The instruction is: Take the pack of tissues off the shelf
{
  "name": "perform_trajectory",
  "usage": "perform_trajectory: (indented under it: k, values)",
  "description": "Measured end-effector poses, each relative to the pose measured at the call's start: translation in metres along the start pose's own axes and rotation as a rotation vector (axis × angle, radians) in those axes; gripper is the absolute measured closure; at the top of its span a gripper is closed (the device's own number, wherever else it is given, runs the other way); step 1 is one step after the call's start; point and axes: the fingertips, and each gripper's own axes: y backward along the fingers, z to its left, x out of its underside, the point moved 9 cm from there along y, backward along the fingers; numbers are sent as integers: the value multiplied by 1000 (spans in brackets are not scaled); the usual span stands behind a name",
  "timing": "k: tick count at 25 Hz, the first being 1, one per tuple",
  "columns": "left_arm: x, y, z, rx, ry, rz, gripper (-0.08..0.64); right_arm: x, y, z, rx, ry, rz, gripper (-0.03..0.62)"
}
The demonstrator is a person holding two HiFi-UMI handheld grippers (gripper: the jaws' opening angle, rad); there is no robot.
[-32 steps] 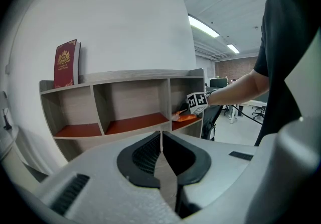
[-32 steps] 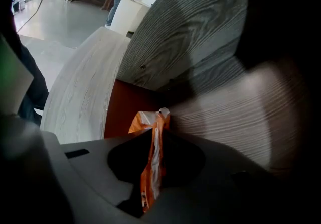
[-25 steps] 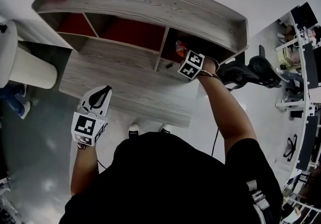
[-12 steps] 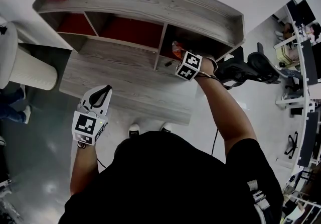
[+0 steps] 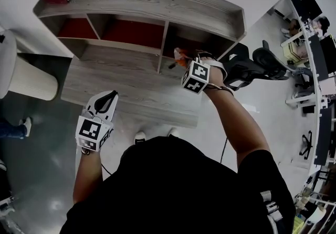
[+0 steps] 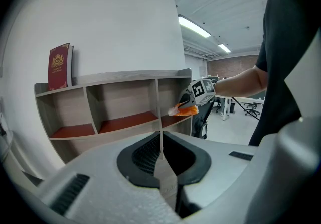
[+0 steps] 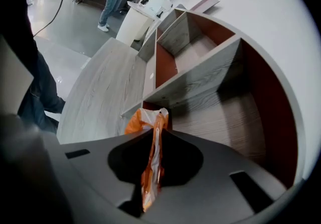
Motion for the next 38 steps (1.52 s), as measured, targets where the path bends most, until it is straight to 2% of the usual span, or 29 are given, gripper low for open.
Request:
perform_trajectory:
  k: [5,11,20,27,38]
  values:
    - [-3,0,-4,36,-14,-18,531,3,43,10,34,-9,-2,565]
    - [-14,-11,-12,103,-39,-36,531,21,92,26,80,-87,8,565]
    - [-28,-34,-34,206,-93,-45,531,86,155,41,162,-320,86,565]
    - [-36,-52,-53,265,-125,-53,531,146,185,68,183,-450,185,565]
    - [-46,-75,-79,336,-161,-46,531,178,211,96,228,-496,206,566]
